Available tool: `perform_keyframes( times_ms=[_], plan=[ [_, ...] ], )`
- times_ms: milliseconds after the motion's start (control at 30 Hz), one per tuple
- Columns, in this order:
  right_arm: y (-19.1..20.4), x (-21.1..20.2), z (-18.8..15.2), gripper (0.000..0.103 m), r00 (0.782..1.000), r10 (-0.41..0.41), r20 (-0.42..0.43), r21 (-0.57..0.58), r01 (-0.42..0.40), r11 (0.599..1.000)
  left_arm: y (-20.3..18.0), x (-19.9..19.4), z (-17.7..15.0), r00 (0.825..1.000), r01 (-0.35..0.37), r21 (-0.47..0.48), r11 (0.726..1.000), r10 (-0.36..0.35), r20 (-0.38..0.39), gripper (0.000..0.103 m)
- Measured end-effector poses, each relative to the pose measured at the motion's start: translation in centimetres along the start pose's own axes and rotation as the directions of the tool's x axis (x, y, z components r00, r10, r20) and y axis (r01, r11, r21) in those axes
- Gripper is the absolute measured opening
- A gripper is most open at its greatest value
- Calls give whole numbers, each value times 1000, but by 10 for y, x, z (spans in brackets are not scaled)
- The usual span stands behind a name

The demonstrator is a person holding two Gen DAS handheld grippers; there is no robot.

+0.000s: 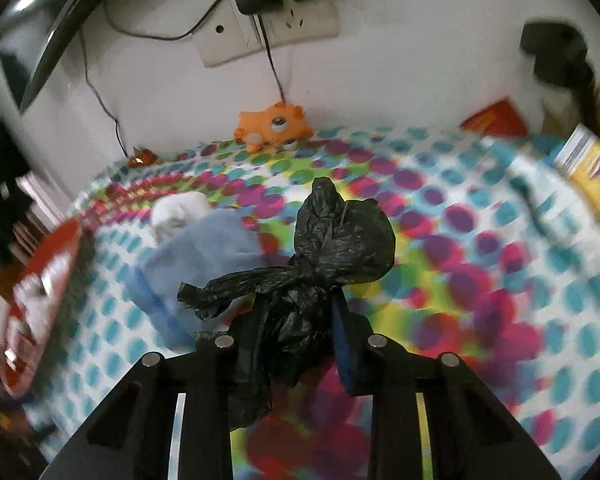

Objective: Organize objects
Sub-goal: 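Grasp the light blue sock with the left tool while the right holds the black bag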

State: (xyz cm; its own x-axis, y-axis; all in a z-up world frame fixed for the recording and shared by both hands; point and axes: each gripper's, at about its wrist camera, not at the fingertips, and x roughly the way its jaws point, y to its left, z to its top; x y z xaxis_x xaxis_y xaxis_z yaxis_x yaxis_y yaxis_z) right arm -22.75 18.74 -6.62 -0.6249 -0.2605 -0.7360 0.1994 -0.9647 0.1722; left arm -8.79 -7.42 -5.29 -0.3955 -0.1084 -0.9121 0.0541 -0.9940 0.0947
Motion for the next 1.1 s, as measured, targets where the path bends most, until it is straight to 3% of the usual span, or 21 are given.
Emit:
perform_keyframes(
  times_ms=[133,233,367,433,567,700,933,1100],
  plan=[
    [-21,-12,-8,27,998,-56,10,-56,57,997,-21,6,18,999,13,42,999,-14,33,58],
    [-29,-13,-14,27,997,-78,10,-88,78,993,-36,11,34,995,68,64,996,-72,65,58],
    [-32,-11,-14,27,998,-60,-2,-87,59,994,-59,16,56,987,112,109,988,-124,105,58],
    [-30,-5,-13,28,998,-57,-35,-96,53,994,-73,17,68,985,128,150,980,-144,97,58],
    [-30,-1,-14,30,998,-45,-50,-93,40,995,-102,15,93,967,161,255,954,-204,153,58],
    [-31,-1,-13,30,998,-47,-50,-95,42,995,-115,18,121,955,216,285,934,-262,137,58],
    [-30,-1,-13,31,998,-41,-51,-93,36,995,-134,31,153,961,211,338,917,-258,101,58],
    [-30,-1,-14,32,998,-35,-51,-91,30,995,-153,58,153,980,142,390,910,-184,73,58]
  ],
)
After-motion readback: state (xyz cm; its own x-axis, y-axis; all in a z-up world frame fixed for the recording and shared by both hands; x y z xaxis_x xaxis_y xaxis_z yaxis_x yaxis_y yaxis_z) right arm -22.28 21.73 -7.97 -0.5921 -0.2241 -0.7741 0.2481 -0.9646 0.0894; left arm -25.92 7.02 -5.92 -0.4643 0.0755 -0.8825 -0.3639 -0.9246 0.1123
